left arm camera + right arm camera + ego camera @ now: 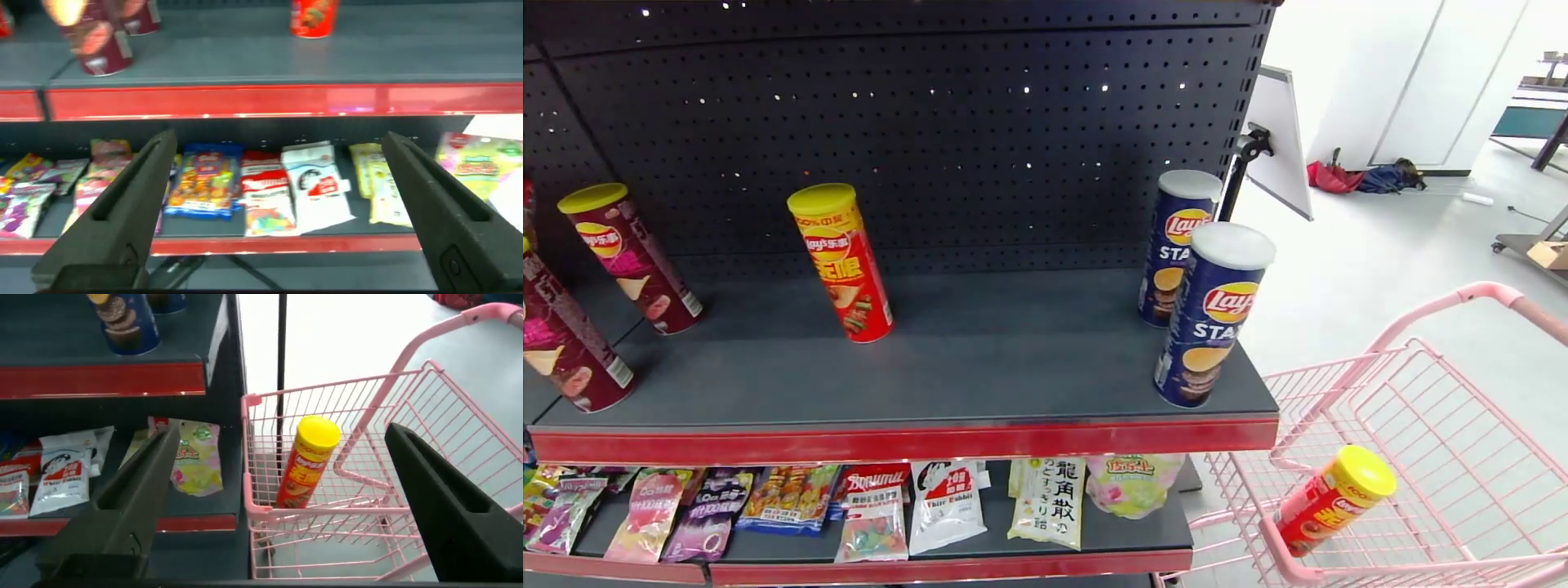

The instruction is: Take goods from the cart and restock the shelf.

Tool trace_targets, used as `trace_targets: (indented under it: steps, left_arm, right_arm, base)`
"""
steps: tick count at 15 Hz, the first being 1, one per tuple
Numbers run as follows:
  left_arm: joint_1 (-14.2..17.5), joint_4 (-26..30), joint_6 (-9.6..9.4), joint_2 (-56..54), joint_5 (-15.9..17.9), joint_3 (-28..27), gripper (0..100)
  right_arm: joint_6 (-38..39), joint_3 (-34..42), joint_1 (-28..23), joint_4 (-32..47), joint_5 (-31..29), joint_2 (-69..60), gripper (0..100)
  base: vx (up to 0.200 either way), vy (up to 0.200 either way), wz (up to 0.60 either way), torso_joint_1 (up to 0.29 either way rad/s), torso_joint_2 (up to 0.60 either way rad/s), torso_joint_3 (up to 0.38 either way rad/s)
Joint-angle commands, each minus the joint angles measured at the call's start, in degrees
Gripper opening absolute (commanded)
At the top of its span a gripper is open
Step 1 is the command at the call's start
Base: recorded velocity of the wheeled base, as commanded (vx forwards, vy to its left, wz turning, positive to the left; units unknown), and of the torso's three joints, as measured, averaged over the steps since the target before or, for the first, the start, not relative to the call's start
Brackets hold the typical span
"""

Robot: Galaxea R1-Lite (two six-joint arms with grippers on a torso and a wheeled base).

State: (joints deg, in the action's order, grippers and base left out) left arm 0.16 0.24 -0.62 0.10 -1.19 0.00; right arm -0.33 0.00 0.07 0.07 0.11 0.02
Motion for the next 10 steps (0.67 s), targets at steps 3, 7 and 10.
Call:
trace_targets:
  steps: [3, 7, 10]
  left_arm:
    - [0.02, 0.02, 0.01, -0.01, -0.04, 0.00, 100]
    - [0.02, 0.02, 0.01, -0.01, -0.04, 0.00, 100]
    - [0.02, 0.02, 0.09, -0.01, -0.04, 0.00, 100]
  right_arm:
    - [-0.02, 0.00, 0.01, -0.07, 0.07, -0.02, 100]
    - [-0.02, 0.00, 0.01, 0.01, 0.07, -0.02, 100]
    - [-0.02, 0.00, 0.01, -0.07, 0.07, -0.02, 100]
  base:
    - [0.000, 0.000, -0.20, 0.004, 0.00, 0.002]
    - [0.000, 0.000, -0.60, 0.002, 0.00, -0.002]
    - [0.000, 0.000, -0.40, 0.000, 0.00, 0.003]
